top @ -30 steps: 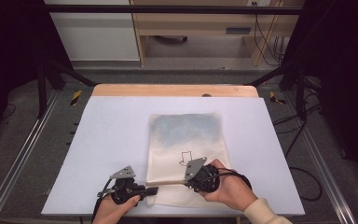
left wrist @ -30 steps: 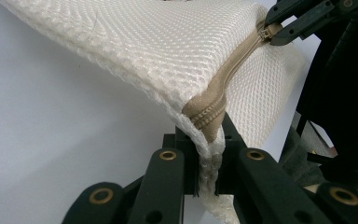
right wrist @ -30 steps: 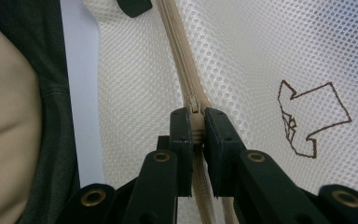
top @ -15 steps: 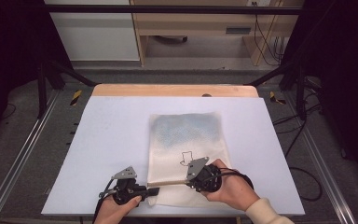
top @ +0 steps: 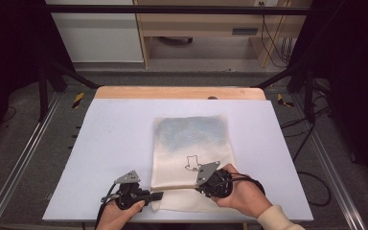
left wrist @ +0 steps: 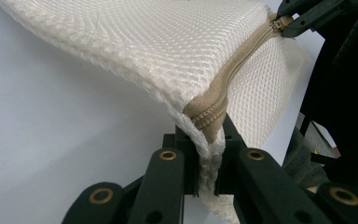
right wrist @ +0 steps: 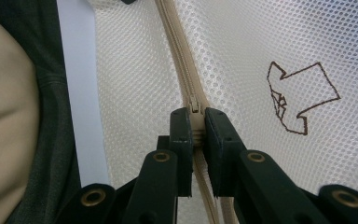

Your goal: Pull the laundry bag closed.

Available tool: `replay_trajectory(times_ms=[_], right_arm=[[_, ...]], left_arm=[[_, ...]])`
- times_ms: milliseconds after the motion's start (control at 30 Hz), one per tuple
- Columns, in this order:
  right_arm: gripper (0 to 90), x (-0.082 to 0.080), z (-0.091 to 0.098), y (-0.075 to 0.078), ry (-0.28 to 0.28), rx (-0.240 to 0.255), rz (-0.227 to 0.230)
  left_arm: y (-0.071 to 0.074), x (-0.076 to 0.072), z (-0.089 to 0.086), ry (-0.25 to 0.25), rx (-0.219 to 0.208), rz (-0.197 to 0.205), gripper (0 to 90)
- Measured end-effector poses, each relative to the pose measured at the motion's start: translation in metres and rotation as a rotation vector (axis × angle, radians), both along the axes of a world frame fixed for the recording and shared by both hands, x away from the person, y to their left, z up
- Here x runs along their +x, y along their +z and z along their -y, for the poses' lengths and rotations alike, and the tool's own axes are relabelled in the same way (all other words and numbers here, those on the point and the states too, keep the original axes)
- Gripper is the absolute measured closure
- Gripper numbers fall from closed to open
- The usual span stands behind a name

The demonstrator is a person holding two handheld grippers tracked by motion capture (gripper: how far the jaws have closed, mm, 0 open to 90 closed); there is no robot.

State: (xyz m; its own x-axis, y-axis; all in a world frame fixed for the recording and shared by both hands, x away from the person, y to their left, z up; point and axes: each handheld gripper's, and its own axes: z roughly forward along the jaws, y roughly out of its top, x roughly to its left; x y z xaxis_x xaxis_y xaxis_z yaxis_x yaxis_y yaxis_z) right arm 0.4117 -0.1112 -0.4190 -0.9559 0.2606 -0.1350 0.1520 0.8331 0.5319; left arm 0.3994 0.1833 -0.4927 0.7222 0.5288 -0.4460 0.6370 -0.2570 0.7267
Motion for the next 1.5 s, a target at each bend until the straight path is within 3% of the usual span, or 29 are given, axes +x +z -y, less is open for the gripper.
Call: replay_trajectory(times_ms=[400,1100,1500], right_arm=[[82.1,-0.002,0.005,-0.001,-0.008,-0.004,0.002],[82.1,-0.003,0.034,-0.004,-0.072,0.009,-0.007],[82.1,-0.001,0.038,-0.004,-0.081,0.01,-0.007]], left_arm=[[0.001,0.0,-0.001,0.003,0.002,0.002,83.3],[0.001,0.001,-0.003,0.016,0.006,0.003,83.2],[0.0,0.001,-0.002,0.013,0.009,0.0,83.1]])
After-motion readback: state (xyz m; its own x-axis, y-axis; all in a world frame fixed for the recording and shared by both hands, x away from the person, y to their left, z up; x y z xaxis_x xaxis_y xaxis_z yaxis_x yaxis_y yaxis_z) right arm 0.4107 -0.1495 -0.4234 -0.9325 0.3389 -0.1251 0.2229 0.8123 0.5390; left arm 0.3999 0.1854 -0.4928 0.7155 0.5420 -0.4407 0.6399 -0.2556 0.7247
